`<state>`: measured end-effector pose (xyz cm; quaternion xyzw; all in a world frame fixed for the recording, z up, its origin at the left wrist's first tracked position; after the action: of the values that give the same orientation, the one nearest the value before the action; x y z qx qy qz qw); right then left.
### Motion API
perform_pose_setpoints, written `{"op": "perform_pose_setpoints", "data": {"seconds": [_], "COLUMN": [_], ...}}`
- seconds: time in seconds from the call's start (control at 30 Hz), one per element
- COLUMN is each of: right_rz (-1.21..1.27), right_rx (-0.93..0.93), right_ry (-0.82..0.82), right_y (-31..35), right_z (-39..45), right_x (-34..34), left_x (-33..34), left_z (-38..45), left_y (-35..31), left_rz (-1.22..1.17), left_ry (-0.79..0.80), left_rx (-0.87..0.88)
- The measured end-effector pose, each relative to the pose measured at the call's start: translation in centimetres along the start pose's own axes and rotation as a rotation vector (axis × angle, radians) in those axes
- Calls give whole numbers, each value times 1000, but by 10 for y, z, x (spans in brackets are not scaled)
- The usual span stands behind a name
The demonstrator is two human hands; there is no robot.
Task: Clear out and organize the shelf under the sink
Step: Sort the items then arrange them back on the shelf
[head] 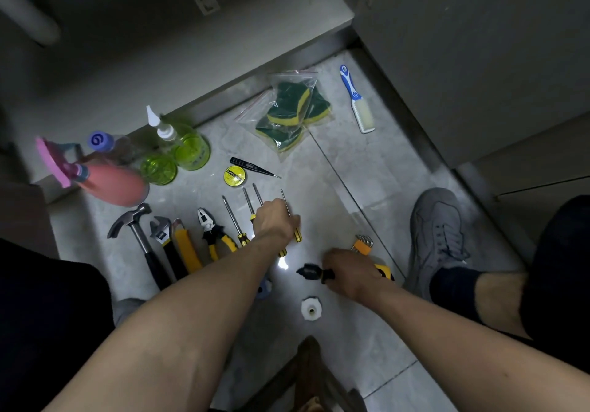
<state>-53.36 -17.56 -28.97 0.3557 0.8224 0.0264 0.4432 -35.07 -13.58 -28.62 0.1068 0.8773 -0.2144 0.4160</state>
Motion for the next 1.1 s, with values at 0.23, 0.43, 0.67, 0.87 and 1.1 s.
{"op": "perform_pose_setpoints", "data": {"seconds": [0.23, 0.43, 0.67, 0.87, 1.1], "right_rz": [210, 306, 358, 245, 111], "right_rx": [103, 379, 635, 522, -61], "right_ry": [-236, -516, -583, -738, -120], "right_y": [-26, -65, -95, -84, 4], "right_z": [8, 29, 33, 20, 3], "right_x": [-22, -63, -85, -97, -24], "left_x": [-20, -39, -29, -5, 20], "left_z": [-8, -32, -72, -98, -112], "left_y": [2, 24, 66, 76, 75], "left_rz": [-56, -16, 130, 250, 393], "left_ry": [-12, -73, 32, 101, 144], "left_rx": [19, 44, 34, 172, 331]}}
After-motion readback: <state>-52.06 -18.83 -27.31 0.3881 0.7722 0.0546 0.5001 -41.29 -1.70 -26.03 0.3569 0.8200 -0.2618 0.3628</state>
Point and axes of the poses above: each hand's wrist, its own z-axis towards the middle knuckle, its own x-axis out of the palm, y = z × x, the point moved 6 cm from there along z, towards the middle knuckle, and after that the axes turned 5 degrees about -y, right-handed, at the moved point
